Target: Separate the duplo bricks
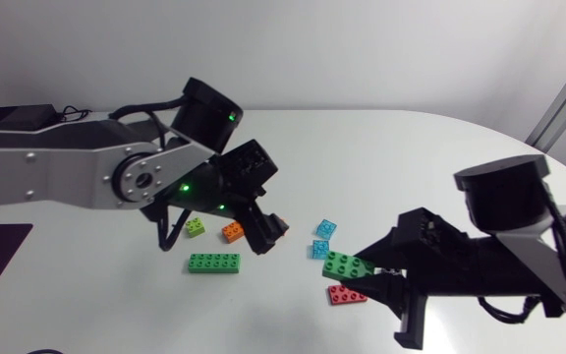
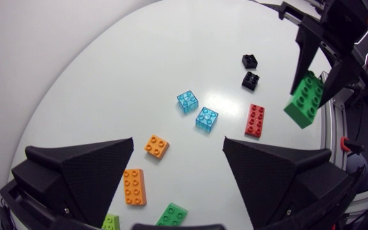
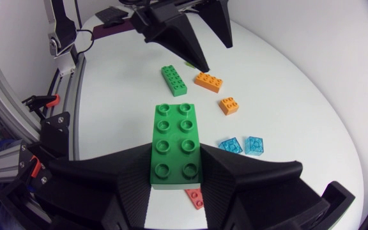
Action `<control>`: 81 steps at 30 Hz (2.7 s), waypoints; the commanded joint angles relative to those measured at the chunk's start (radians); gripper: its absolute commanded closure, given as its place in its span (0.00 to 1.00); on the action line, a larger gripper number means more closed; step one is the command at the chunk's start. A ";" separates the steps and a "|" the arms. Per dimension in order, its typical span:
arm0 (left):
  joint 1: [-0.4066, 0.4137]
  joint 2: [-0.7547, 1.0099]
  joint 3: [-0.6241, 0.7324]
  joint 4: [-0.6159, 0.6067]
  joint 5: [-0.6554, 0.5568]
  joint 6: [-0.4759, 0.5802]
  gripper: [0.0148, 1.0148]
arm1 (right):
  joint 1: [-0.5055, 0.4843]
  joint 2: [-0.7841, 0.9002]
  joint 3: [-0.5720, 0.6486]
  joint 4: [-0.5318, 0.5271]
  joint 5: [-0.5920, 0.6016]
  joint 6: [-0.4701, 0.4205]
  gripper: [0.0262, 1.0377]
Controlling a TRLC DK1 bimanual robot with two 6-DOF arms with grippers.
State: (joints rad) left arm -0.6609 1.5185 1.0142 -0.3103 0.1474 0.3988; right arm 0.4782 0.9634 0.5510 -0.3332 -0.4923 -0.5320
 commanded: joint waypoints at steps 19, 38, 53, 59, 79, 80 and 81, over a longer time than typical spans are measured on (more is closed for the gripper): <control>0.187 -0.396 -0.301 0.073 -0.005 0.006 0.03 | 0.212 0.640 0.250 0.229 0.129 0.018 0.73; 0.297 -0.475 -0.365 0.071 0.063 0.052 0.03 | 0.267 0.767 0.311 0.209 0.207 0.020 0.54; 0.303 -0.469 -0.379 0.071 0.081 0.060 0.03 | 0.270 0.727 0.294 0.171 0.207 0.023 0.29; 0.293 -0.472 -0.373 0.060 0.080 0.060 0.03 | 0.246 0.552 0.256 0.112 0.213 0.047 0.28; 0.224 -0.512 -0.302 -0.133 0.077 0.005 0.03 | -0.039 -0.038 0.244 -0.360 0.274 0.187 0.17; 0.222 -0.517 -0.298 -0.145 0.075 -0.002 0.03 | -0.050 -0.061 0.250 -0.388 0.274 0.191 0.17; 0.221 -0.523 -0.293 -0.162 0.075 -0.005 0.03 | -0.064 -0.084 0.257 -0.415 0.274 0.194 0.17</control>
State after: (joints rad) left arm -0.4324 1.0153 0.6857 -0.4511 0.2138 0.4202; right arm 0.4343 0.9161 0.7837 -0.7101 -0.2234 -0.3641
